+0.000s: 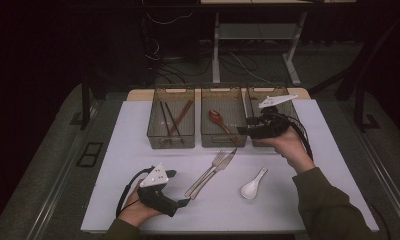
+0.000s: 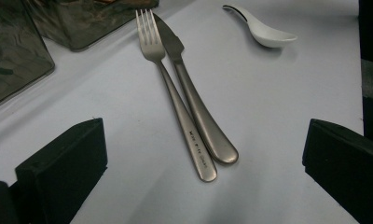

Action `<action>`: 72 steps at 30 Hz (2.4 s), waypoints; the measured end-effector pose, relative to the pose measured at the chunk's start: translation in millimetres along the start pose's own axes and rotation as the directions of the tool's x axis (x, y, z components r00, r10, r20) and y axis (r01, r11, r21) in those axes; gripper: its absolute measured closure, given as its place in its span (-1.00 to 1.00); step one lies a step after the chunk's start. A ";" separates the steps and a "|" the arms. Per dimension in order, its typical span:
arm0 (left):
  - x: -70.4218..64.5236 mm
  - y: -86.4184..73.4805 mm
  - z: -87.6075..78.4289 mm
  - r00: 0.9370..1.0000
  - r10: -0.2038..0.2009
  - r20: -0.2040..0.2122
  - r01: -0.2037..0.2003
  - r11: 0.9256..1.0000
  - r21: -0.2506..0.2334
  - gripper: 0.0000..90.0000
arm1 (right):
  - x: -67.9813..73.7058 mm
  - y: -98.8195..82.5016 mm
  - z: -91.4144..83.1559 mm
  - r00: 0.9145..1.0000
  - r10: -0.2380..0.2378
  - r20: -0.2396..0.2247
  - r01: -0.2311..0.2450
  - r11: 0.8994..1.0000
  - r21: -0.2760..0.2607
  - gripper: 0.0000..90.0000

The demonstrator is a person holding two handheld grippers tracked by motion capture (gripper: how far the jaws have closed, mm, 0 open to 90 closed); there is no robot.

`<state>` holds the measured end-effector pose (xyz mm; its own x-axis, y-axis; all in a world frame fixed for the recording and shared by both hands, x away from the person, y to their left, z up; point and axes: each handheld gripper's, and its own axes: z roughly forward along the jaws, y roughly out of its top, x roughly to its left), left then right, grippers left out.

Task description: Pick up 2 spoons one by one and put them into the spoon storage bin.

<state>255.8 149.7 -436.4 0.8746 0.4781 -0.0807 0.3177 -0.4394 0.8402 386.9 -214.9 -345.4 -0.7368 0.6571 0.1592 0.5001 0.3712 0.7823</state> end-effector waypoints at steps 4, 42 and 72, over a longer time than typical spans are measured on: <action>-0.1 0.2 0.0 1.000 0.003 0.000 -0.003 1.000 0.005 -1.00 | 3.1 -13.8 -4.5 1.000 -0.017 -0.007 0.017 1.000 0.022 0.12; -1.3 0.3 0.5 1.000 0.006 -0.002 -0.006 1.000 0.002 -1.00 | 5.2 -106.7 12.2 0.995 -0.094 -0.016 0.094 0.942 0.321 0.99; -1.3 0.4 1.1 1.000 0.011 -0.001 -0.011 1.000 0.009 -1.00 | 7.4 -128.9 -28.9 0.999 -0.032 -0.044 0.041 0.973 0.227 0.45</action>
<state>255.2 148.1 -436.6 0.8776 0.4741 -0.0703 0.3109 -0.4515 0.8363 303.8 -276.9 -427.6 -0.7719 0.6151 0.1607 0.5595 0.5370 0.6313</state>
